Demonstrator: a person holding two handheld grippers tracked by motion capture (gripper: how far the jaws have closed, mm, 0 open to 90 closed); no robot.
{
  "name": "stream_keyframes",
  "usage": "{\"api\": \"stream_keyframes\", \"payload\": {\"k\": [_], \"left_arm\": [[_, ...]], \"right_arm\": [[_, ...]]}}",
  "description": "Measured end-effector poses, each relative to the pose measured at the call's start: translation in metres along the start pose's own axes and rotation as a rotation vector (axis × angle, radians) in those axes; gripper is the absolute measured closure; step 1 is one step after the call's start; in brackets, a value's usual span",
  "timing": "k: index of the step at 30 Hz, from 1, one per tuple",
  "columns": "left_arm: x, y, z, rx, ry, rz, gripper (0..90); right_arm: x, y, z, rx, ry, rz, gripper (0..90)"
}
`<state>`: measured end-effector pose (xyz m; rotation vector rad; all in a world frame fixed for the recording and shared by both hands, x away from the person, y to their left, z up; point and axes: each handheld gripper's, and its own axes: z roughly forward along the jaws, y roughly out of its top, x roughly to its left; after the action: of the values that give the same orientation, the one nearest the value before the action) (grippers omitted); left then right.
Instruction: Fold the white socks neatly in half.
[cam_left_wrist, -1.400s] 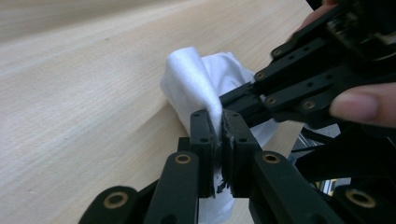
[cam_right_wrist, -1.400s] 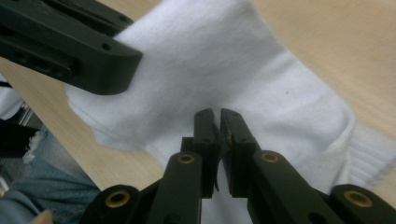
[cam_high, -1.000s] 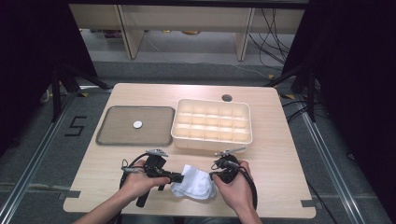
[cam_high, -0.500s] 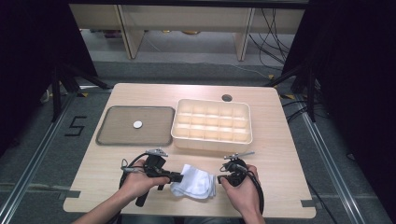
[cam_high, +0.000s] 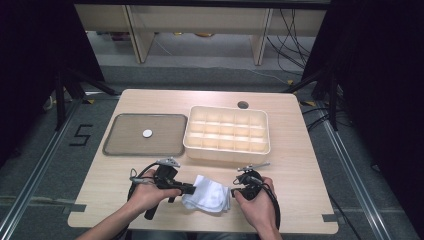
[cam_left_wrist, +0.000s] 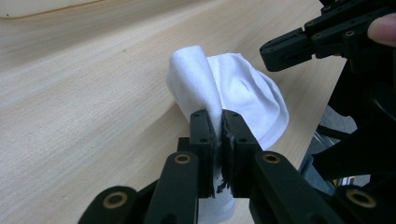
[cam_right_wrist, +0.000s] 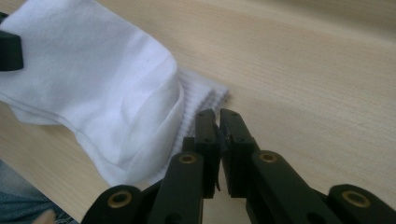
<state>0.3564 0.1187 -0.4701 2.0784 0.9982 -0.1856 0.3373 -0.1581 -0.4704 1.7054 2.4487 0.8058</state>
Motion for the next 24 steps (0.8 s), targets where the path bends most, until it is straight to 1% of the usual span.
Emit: {"api": "stream_keyframes", "payload": {"k": [2,3,6,9,10,11,12,15,16,17,18,20,21,22,23,24], "left_arm": [[0.0004,0.0005,0.0003,0.000,-0.003,0.002,83.2],[0.0007,-0.0001,0.0023,-0.025,-0.015,-0.004,83.2],[0.0008,0.0007,0.0021,-0.015,-0.021,-0.002,83.2],[0.0010,0.0009,0.0019,-0.013,-0.022,-0.002,83.1],[0.0011,0.0010,0.0019,-0.012,-0.022,-0.001,83.1],[0.0011,0.0011,0.0018,-0.012,-0.022,-0.001,83.2],[0.0011,0.0013,0.0018,-0.012,-0.022,-0.002,83.2],[0.0007,0.0016,0.0029,-0.021,-0.012,-0.001,83.2],[0.0004,0.0030,0.0008,0.013,0.003,0.006,83.2],[0.0010,0.0028,0.0024,-0.002,-0.015,0.002,83.1],[0.0011,0.0033,0.0027,-0.002,-0.021,0.001,83.1],[0.0003,0.0045,0.0031,-0.003,-0.024,0.008,83.1],[-0.0007,0.0048,0.0031,-0.005,-0.010,0.010,83.1],[-0.0012,0.0047,0.0042,-0.019,-0.011,0.007,83.1],[-0.0018,0.0061,0.0029,0.002,-0.003,0.005,83.1],[-0.0018,0.0073,0.0032,0.008,-0.007,0.012,83.1]], "right_arm": [[-0.0008,0.0007,-0.0006,-0.010,0.005,-0.007,86.3],[-0.0008,0.0007,-0.0006,-0.010,0.005,-0.007,86.3],[-0.0002,0.0004,0.0001,0.003,0.004,0.014,86.3],[-0.0007,0.0005,0.0016,0.000,-0.002,0.012,86.3],[-0.0017,0.0005,0.0027,-0.010,0.005,-0.009,86.3],[-0.0007,0.0006,0.0026,0.000,0.000,0.002,86.3],[0.0006,0.0009,0.0022,0.001,0.006,0.007,86.3],[0.0007,0.0012,0.0019,-0.003,0.004,0.004,86.3],[0.0005,0.0013,0.0018,-0.008,0.007,0.000,86.3],[0.0005,0.0014,0.0016,-0.003,0.005,0.002,86.3],[0.0005,0.0014,0.0017,0.000,0.006,0.005,86.4],[0.0012,0.0007,0.0026,0.017,0.004,0.023,86.4],[0.0004,0.0004,0.0045,0.011,0.008,0.014,86.4],[0.0001,-0.0002,0.0064,0.006,0.009,0.007,86.4],[0.0001,-0.0002,0.0064,0.006,0.009,0.007,86.4],[0.0019,-0.0003,0.0073,0.015,0.013,0.017,86.5]]}}
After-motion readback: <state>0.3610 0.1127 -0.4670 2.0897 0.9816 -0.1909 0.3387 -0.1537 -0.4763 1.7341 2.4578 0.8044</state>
